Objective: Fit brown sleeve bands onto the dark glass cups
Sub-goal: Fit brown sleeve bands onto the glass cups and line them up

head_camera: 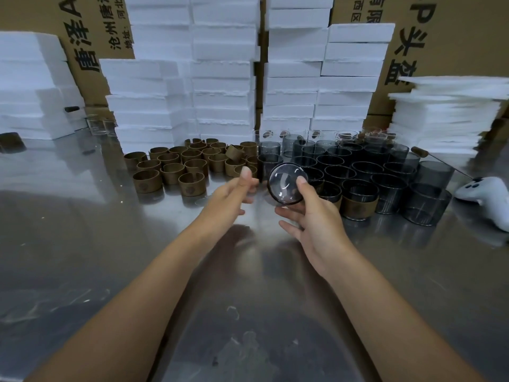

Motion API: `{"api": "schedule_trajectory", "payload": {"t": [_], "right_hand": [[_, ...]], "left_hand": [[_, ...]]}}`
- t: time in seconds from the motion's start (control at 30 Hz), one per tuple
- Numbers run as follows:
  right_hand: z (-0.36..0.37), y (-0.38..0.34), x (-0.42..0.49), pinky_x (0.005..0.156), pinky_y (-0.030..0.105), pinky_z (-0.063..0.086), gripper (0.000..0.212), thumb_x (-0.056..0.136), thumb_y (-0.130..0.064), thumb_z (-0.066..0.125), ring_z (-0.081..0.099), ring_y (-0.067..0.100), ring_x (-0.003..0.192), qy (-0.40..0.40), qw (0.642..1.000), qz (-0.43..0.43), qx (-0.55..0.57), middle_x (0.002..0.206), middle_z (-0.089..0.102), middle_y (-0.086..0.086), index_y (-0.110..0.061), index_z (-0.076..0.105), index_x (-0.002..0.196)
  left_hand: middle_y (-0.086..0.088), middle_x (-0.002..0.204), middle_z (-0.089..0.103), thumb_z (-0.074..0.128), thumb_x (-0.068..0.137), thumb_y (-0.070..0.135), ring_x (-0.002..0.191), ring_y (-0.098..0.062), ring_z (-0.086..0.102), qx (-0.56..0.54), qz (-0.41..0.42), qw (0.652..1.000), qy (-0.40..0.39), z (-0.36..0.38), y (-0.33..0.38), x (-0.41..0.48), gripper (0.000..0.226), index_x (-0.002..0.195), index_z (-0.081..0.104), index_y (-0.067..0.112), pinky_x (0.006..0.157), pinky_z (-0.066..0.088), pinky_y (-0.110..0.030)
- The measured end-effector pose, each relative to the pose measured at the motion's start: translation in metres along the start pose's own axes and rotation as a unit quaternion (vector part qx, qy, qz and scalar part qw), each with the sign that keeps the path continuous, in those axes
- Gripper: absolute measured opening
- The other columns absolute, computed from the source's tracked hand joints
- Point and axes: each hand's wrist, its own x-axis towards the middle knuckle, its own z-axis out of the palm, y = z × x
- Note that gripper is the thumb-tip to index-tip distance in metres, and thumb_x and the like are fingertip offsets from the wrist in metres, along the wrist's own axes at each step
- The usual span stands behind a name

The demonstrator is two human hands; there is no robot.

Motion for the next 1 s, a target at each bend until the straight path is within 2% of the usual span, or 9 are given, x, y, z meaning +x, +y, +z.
{"api": "schedule_trajectory", "payload": {"t": [0.1,0.17,0.23,0.37,0.47,0.63,0.8,0.93,1.0], "right_hand": [[0.000,0.003,0.002,0.071,0.030,0.053,0.034,0.093,-0.046,0.052,0.069,0.012,0.069,-0.002,1.000,-0.003,-0.005,0.068,0.071,-0.004,-0.018,0.066,0.081],[0.000,0.005,0.002,0.065,0.028,0.054,0.038,0.093,-0.050,0.051,0.069,0.009,0.063,-0.006,1.000,-0.001,-0.003,0.063,0.071,-0.006,-0.017,0.065,0.080],[0.000,0.005,0.002,0.060,0.025,0.054,0.040,0.092,-0.052,0.050,0.068,0.008,0.059,-0.010,1.000,0.007,-0.002,0.065,0.071,-0.004,-0.016,0.064,0.082],[0.000,0.006,0.002,0.058,0.025,0.053,0.041,0.092,-0.054,0.049,0.068,0.009,0.060,-0.017,1.000,0.022,-0.012,0.073,0.072,-0.001,-0.016,0.065,0.085],[0.000,0.006,0.000,0.058,0.025,0.053,0.040,0.091,-0.055,0.050,0.069,0.008,0.060,-0.021,0.999,0.027,-0.015,0.072,0.072,-0.002,-0.017,0.065,0.086],[0.000,0.007,0.000,0.061,0.025,0.056,0.041,0.092,-0.054,0.049,0.069,0.009,0.063,-0.038,0.999,0.025,-0.021,0.083,0.072,0.003,-0.017,0.065,0.089],[0.001,0.007,0.001,0.057,0.024,0.054,0.039,0.092,-0.054,0.050,0.068,0.009,0.060,-0.040,0.999,0.021,-0.012,0.075,0.069,0.001,-0.018,0.063,0.084],[0.000,0.007,0.001,0.060,0.026,0.054,0.039,0.091,-0.054,0.050,0.069,0.011,0.064,-0.043,0.999,0.026,-0.012,0.080,0.069,0.003,-0.018,0.063,0.087],[0.001,0.006,0.000,0.059,0.025,0.054,0.040,0.091,-0.054,0.051,0.069,0.011,0.064,-0.043,0.998,0.032,-0.012,0.086,0.069,0.006,-0.017,0.063,0.088]], "left_hand": [[0.012,0.109,0.056,0.047,0.091,0.054,0.109,-0.010,0.052,0.117,-0.005,0.985,0.124,-0.012,-0.010,0.009,0.032,0.106,0.059,0.029,0.090,0.041,-0.028],[0.000,0.119,0.054,0.055,0.093,0.036,0.119,-0.023,0.041,0.224,-0.027,0.956,0.188,-0.021,-0.017,0.015,0.034,0.118,0.058,0.013,0.094,0.034,-0.032],[-0.008,0.127,0.052,0.059,0.090,0.027,0.122,-0.030,0.033,0.271,-0.047,0.936,0.219,-0.030,-0.024,0.019,0.039,0.123,0.054,0.008,0.090,0.030,-0.032],[-0.009,0.138,0.047,0.064,0.088,0.030,0.127,-0.032,0.027,0.304,-0.045,0.926,0.220,-0.044,-0.032,0.022,0.051,0.133,0.047,0.012,0.100,0.032,-0.042],[-0.005,0.141,0.046,0.066,0.086,0.030,0.127,-0.031,0.027,0.310,-0.020,0.925,0.220,-0.052,-0.036,0.022,0.059,0.138,0.042,0.016,0.101,0.030,-0.043],[-0.003,0.145,0.044,0.060,0.090,0.034,0.133,-0.032,0.027,0.363,-0.049,0.918,0.151,-0.058,-0.041,0.025,0.070,0.150,0.024,0.022,0.106,0.023,-0.046],[-0.013,0.131,0.052,0.064,0.087,0.023,0.120,-0.034,0.045,0.372,-0.011,0.911,0.180,-0.060,-0.041,0.029,0.054,0.137,0.046,0.016,0.101,0.039,-0.048],[-0.016,0.125,0.050,0.066,0.087,0.025,0.114,-0.034,0.052,0.378,-0.030,0.905,0.193,-0.061,-0.042,0.024,0.045,0.128,0.055,0.011,0.097,0.043,-0.044],[-0.014,0.116,0.058,0.065,0.089,0.026,0.102,-0.036,0.058,0.377,-0.033,0.905,0.195,-0.060,-0.041,0.022,0.034,0.119,0.063,0.013,0.091,0.047,-0.044]]}}
